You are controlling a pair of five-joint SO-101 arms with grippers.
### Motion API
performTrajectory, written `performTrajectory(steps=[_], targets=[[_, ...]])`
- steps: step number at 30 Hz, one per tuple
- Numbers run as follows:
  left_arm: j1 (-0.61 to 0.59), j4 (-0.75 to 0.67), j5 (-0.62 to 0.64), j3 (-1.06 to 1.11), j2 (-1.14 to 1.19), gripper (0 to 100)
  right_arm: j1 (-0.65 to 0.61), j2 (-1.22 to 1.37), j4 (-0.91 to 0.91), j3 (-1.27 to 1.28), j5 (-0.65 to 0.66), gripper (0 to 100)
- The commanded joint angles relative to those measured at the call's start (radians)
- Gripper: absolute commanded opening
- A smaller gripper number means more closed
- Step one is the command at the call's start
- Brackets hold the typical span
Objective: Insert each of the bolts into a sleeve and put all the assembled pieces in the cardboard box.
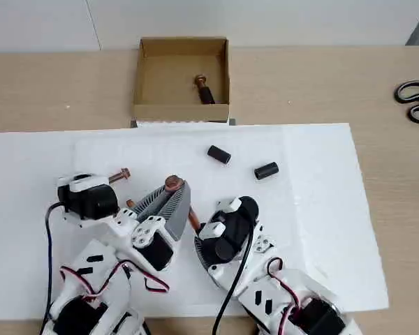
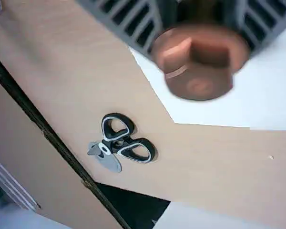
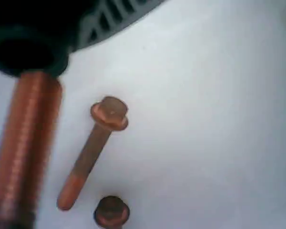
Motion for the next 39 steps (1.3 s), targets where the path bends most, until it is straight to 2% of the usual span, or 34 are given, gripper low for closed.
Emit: performTrajectory(steps=[1, 10, 25, 32, 39], targets=[[0.005, -0.029, 0.006, -0.005, -0.017, 1, -0.005, -0.004, -0.027, -0.005, 0.014, 0.5], [0.054, -0.031, 0.008, 0.035, -0.017, 1, -0.005, -0.004, -0.027, -0.005, 0.014, 0.5], [0.048, -0.037, 0.008, 0.045, -0.017, 1, -0.01, -0.004, -0.027, -0.005, 0.014, 0.5], [0.049, -0.133, 0.005, 0.105, -0.017, 1, -0.025, -0.004, -0.027, 0.005, 0.014, 0.5], [0.048, -0.025, -0.002, 0.068, -0.017, 1, -0.021, -0.005, -0.027, 0.005, 0.014, 0.5]])
